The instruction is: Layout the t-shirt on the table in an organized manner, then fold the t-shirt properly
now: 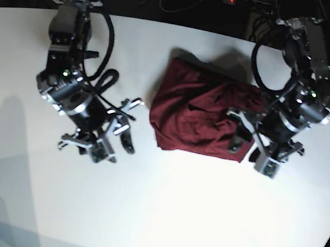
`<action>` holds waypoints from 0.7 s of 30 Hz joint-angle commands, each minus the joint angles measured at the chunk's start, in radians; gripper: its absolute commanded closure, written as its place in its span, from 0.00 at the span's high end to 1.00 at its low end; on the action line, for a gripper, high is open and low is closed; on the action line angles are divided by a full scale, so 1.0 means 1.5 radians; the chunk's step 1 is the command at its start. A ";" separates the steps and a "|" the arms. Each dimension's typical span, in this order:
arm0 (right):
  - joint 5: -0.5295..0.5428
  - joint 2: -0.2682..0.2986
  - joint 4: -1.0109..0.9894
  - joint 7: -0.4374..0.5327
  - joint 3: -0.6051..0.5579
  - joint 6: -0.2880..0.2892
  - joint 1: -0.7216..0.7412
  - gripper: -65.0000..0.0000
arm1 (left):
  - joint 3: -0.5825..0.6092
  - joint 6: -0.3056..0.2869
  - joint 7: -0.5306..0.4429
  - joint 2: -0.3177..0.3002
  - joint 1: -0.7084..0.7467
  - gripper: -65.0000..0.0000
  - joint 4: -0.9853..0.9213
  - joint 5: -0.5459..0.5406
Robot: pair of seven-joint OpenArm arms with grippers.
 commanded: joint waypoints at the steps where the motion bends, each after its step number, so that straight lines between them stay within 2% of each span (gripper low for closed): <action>1: 0.014 0.001 0.012 0.019 0.015 0.002 0.012 0.39 | 0.015 0.002 -0.012 0.006 -0.003 0.47 0.011 -0.008; 8: 0.014 0.002 0.012 0.019 0.091 0.002 0.011 0.39 | 0.089 0.002 -0.012 0.037 0.044 0.47 0.020 -0.007; 15: 0.014 0.000 0.010 0.019 0.087 0.002 0.002 0.39 | 0.131 0.003 -0.019 0.038 0.062 0.47 0.027 -0.008; 21: 0.015 -0.003 0.009 0.019 0.076 0.002 0.001 0.39 | 0.132 0.003 -0.020 0.039 0.046 0.47 -0.038 -0.008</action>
